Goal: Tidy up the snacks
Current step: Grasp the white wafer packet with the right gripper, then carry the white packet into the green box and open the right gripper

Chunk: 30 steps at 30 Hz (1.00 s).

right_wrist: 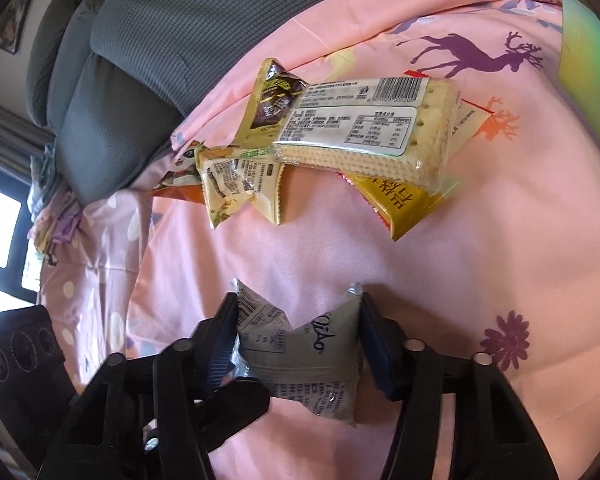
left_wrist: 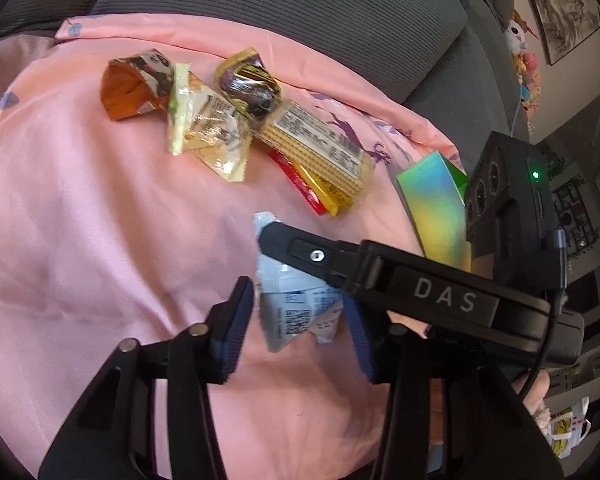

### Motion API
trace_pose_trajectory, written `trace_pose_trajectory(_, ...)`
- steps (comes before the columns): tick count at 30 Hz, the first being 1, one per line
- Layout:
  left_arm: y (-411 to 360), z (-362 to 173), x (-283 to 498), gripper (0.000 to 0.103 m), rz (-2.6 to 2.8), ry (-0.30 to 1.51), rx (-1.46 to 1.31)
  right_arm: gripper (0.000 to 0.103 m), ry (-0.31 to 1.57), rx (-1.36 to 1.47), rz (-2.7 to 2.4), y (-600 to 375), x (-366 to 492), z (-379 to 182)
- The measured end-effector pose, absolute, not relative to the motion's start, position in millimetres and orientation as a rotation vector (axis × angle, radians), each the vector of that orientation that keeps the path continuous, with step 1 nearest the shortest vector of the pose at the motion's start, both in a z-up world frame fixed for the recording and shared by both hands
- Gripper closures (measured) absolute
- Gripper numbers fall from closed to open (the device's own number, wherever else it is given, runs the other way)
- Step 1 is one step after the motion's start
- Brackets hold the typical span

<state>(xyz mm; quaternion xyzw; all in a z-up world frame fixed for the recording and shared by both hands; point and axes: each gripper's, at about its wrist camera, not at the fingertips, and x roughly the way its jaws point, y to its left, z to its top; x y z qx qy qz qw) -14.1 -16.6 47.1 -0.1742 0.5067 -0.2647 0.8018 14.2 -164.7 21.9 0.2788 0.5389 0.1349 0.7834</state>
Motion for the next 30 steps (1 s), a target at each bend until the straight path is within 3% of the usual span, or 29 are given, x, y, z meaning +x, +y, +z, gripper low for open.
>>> trace_pose_trajectory(8, -26.7, 58.0, -21.6, 0.060, -0.566, 1.034, -0.318, 0.054, 1.118, 0.575, 0.284, -161.8, 5.0, 37.0)
trace_pose_trajectory(18, -43.5, 128.2, -54.1, 0.060, -0.631, 0.802, -0.239, 0.054, 0.888, 0.510, 0.265, -175.3, -28.9, 120.0)
trace_pose_trajectory(30, -122.0, 165.6, -66.0, 0.060, -0.762, 0.704, -0.153, 0.054, 0.735, 0.516, 0.160, -246.4, -71.2, 170.1)
